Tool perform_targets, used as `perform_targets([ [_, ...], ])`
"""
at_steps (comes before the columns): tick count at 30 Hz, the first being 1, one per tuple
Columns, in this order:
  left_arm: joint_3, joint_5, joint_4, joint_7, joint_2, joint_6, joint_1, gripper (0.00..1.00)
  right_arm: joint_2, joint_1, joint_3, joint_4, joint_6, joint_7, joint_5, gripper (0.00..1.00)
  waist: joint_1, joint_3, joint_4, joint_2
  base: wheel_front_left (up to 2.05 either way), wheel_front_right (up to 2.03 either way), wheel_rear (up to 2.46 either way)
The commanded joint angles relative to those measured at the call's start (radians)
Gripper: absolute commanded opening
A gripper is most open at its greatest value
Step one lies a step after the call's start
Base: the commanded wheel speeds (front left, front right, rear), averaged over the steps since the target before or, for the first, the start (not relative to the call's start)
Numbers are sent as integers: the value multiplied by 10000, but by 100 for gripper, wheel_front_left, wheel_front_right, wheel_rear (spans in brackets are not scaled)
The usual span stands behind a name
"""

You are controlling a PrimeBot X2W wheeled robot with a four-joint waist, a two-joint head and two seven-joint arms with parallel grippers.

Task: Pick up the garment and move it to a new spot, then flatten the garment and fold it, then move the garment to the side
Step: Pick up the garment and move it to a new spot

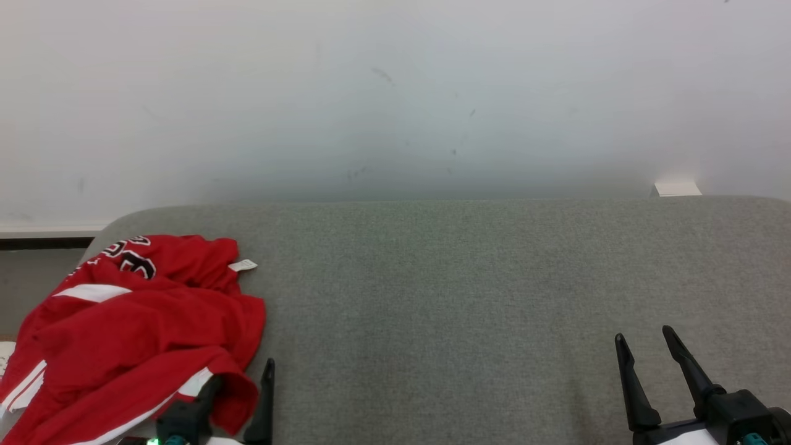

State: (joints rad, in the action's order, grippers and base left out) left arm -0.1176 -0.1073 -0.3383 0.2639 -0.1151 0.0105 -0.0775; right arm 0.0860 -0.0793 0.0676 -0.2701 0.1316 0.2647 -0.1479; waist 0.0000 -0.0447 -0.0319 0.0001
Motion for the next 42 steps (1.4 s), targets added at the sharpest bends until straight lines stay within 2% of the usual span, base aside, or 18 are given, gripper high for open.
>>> perform_targets([
  [1, 36, 130, -24, 10, -50, -26, -26, 100, 0, 11, 19, -49, -17, -6, -46, 100, 0, 5, 60, -1, 0, 0, 0],
  [9, 46, 73, -280, 10, -29, -146, -91, 100, 30, 38, 120, -121, -17, -5, -99, 100, 0, 24, 395, -1, 0, 0, 0],
  [19, 249, -111, -541, 9, -56, -126, -160, 100, 93, 72, 344, -224, -17, -6, -197, 100, 0, -4, 1138, -1, 0, 0, 0],
  [36, 399, -127, -594, 9, -226, -127, -173, 100, 16, 58, 725, -329, -17, -7, -419, 100, 0, 46, 3315, -1, 0, 0, 0],
  [42, 486, -207, -488, 9, -264, -90, -141, 100, -53, -15, 696, -340, -17, -7, -459, 100, 0, 68, 3821, -1, 0, 0, 0],
])
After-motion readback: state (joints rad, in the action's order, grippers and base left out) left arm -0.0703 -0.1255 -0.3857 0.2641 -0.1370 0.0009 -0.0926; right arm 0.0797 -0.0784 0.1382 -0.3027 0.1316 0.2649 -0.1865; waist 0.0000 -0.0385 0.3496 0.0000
